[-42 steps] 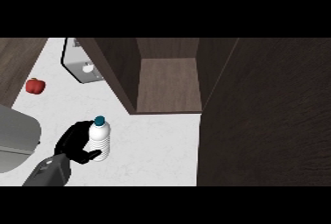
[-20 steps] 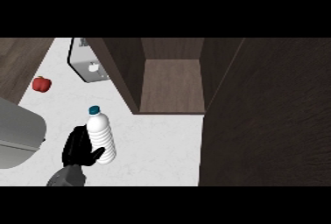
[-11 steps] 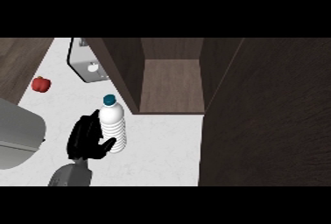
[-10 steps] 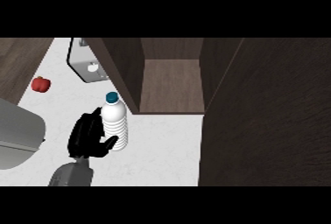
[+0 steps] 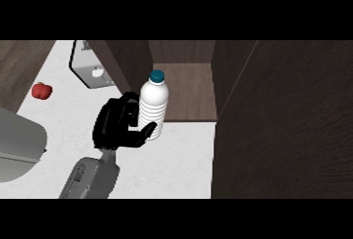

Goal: Pick up the bottled water, place it into the cabinet and close the cabinet

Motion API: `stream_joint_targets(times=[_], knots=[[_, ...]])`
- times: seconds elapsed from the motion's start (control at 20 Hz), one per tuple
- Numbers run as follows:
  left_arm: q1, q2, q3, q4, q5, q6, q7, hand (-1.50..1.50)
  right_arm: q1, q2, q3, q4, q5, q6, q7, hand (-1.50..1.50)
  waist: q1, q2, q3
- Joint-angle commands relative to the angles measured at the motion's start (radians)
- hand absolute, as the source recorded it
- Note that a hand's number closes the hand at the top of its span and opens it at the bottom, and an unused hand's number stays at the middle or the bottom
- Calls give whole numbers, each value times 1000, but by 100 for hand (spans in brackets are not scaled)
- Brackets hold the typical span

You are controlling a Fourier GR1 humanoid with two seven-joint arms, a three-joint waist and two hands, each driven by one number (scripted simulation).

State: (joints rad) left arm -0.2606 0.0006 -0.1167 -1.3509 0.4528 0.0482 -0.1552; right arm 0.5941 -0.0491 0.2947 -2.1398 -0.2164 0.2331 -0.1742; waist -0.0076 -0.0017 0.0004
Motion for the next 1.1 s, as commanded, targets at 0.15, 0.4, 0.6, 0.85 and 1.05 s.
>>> stream_joint_targets(times=[0.15, 0.4, 0.6, 0.85, 1.05], knots=[[-184, 0, -104, 75, -11, 191, 20, 150, 6, -2, -8, 16, -4, -15, -30, -150, -6, 2, 0], [-342, -1, -131, 219, -71, 307, -19, 150, -15, -6, -2, 6, -18, -15, -1, -150, -12, 3, 0], [-474, -1, -107, 307, -86, 355, 17, 150, -5, 34, 66, 17, 37, -46, -21, -150, -14, 4, 0], [-634, -1, -133, 508, -94, 447, -40, 150, -79, -13, -28, 62, -43, -7, 0, -150, -23, 8, 0], [-756, -1, -94, 710, -71, 457, -107, 150, -40, -18, -3, 65, -35, 14, -37, -150, -43, 12, 0]])
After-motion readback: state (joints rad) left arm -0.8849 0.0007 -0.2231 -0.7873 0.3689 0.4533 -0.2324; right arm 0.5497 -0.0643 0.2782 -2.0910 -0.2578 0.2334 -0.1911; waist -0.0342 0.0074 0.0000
